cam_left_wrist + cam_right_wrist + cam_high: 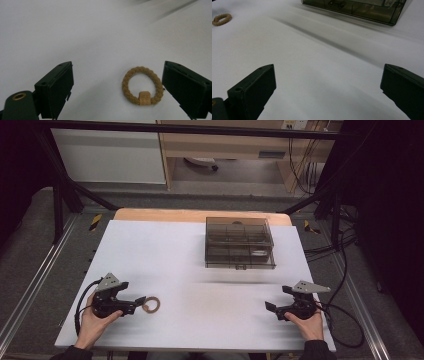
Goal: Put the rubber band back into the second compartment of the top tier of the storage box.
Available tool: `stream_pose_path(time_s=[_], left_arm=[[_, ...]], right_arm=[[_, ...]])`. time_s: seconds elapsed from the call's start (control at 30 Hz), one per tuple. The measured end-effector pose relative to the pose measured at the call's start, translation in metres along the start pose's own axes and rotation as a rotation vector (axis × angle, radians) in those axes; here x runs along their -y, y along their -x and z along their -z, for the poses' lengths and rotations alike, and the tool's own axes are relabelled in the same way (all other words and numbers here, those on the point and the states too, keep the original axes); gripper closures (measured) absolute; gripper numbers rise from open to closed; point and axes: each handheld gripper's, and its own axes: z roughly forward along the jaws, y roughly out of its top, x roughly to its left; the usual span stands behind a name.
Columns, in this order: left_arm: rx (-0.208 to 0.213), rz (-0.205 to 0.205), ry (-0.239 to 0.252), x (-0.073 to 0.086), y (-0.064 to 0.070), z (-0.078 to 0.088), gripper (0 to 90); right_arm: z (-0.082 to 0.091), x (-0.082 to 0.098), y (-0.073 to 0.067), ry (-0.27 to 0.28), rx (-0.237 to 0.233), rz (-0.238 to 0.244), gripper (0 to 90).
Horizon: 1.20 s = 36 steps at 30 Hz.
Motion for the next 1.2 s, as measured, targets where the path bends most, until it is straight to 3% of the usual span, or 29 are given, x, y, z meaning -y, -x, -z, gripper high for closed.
stream_pose_path(time_s=[0.43, 0.77, 0.93, 1.2], left_arm=[[0.001, 0.005, -0.026, -0.020, 0.006, -0.014, 10.4], [-0.007, 0.027, -0.066, -0.009, 0.006, -0.023, 14.8], [-0.020, 0.000, -0.102, -0.005, 0.011, -0.027, 19.2], [-0.039, 0.005, -0.123, -0.002, 0.011, -0.027, 32.0]], right_arm=[[0.000, 0.000, -0.001, -0.008, -0.001, -0.002, 0.8], [-0.002, 0.000, -0.001, -0.014, 0.000, 0.001, 0.9], [-0.002, 0.000, -0.001, -0.016, 0.001, 0.002, 0.8], [-0.002, 0.000, -0.001, -0.019, 0.000, 0.005, 0.8]])
